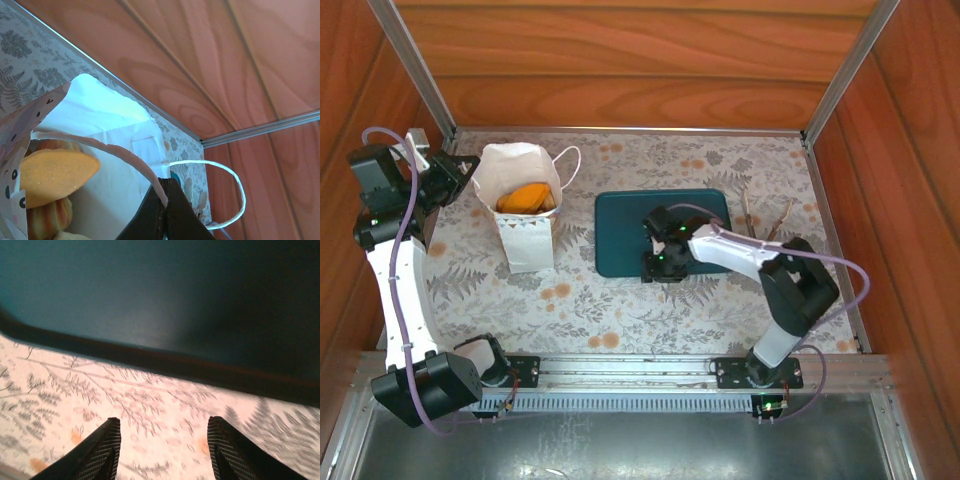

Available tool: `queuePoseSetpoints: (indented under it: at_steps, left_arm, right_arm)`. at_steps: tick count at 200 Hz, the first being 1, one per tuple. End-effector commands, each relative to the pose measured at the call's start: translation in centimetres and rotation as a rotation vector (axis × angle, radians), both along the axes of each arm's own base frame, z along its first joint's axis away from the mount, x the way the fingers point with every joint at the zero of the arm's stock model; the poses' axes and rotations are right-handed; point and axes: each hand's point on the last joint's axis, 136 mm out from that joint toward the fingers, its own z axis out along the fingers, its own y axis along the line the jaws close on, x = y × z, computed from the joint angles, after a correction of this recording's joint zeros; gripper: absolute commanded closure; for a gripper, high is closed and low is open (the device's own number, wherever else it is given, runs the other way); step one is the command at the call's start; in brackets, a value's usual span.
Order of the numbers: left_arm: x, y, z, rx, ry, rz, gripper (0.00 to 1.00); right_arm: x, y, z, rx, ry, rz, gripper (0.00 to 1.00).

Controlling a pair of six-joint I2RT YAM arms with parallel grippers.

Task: Take the fake bread out of the paper bag

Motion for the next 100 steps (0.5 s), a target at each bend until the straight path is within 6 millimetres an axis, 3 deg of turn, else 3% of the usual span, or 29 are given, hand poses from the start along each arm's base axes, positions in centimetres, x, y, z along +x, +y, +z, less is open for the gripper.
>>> queuePoseSetpoints:
  at_steps: [1,55,100]
  left_arm:
    - [-0.6,-0.8,1.6,0.010,-0.047,-0.034,1.00]
    - [-0.6,-0.9,1.8,0.010,-0.052,-0.036,1.00]
    - [-0.6,-0.9,1.7,0.008,-0.048,-0.034,1.00]
  right_arm:
    - [0.3,-0.4,-0.8,-0.101,-0.013,-0.023,0.49]
    - [2.5,-0.1,-1.4,-0.122,-0.096,-0.064,0.50]
    - [3.2,0.7,-1.6,-0.115,-0.088,-0.080,0.50]
